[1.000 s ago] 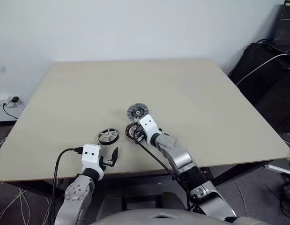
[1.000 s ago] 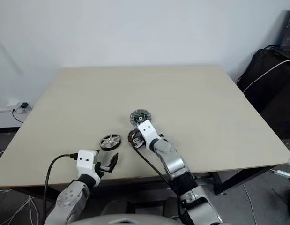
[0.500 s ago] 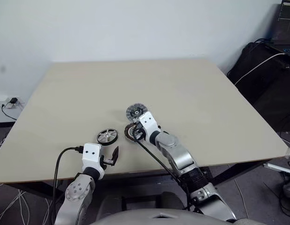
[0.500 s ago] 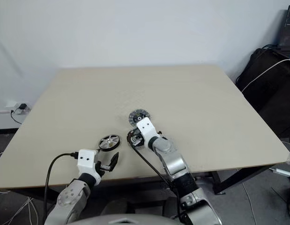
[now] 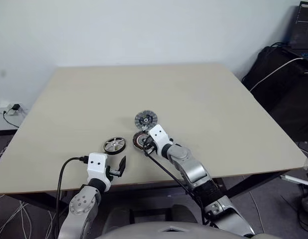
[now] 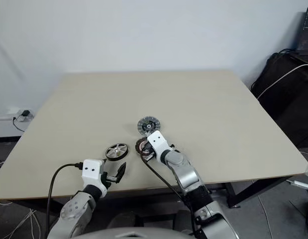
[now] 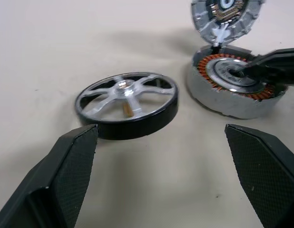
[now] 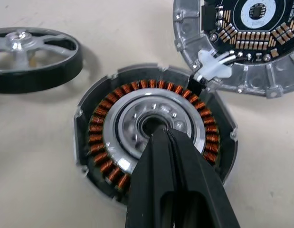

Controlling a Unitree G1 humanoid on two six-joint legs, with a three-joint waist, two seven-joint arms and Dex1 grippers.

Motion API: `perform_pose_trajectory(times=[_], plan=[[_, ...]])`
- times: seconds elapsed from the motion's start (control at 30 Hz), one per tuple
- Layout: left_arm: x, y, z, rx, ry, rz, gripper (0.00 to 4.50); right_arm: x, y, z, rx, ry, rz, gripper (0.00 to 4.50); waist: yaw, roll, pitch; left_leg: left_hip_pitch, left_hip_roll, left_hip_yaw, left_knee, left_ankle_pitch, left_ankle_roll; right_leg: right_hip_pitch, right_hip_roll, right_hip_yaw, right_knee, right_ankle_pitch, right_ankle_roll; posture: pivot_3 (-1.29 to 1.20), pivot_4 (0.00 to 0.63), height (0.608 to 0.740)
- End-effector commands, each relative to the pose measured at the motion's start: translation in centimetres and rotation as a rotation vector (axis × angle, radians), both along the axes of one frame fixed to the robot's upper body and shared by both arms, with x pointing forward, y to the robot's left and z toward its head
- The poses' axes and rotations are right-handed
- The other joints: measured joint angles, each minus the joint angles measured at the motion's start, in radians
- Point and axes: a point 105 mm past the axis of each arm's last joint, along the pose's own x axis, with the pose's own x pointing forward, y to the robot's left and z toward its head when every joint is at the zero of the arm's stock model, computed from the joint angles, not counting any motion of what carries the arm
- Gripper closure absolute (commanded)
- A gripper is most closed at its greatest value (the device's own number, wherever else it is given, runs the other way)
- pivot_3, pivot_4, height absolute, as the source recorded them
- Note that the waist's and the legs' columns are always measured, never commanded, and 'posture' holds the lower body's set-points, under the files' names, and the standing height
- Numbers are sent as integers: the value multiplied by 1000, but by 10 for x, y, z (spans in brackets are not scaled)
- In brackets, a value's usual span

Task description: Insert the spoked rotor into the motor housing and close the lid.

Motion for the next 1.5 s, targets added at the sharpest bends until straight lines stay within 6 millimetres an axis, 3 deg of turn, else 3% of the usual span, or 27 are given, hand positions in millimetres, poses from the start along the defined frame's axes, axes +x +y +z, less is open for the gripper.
perform_pose_trajectory(times=[0.03,0.23,0.33,0.47,0.73,0.97,1.17,1.5], plan=[[5,-1,9,-10,-43,-4,0,7,-6,14,24,-33,-36,4476,1,0,0,0,0,0,0,0,0,0,0,0,0,0,0,0,0,740],[10,3,14,-26,-84,58,0,9,6,56,136,-147,0,4476,1,1,1,-1,0,0,0,0,0,-2,0,0,0,0,0,0,0,740],[17,14,22,-105,-144,171,0,1,9,63,163,-162,29,4476,4,1,1,-1,0,0,0,0,0,-2,0,0,0,0,-1,0,0,740],[26,16,27,-371,-145,242,0,-8,5,60,157,-149,31,4476,10,-1,1,-1,0,-1,0,0,0,-1,0,-1,-1,0,-1,0,0,740],[44,18,21,-653,-63,334,0,-14,-8,52,140,-124,-19,4476,7,-5,4,-1,0,-1,3,0,0,1,1,-2,1,0,0,0,0,740],[46,18,5,-730,63,450,0,-13,-15,52,138,-125,-52,4476,9,-8,4,-1,0,-2,3,0,0,2,2,-2,0,0,0,0,0,740],[45,5,-3,-765,162,433,0,-14,-16,51,135,-119,-58,4476,9,-9,4,0,0,-2,3,0,0,2,2,-2,0,0,0,0,0,740],[41,-24,6,-1061,241,358,0,-15,-18,48,129,-112,-66,4476,12,-9,4,0,0,-2,3,0,0,2,1,-2,0,0,0,0,0,740]])
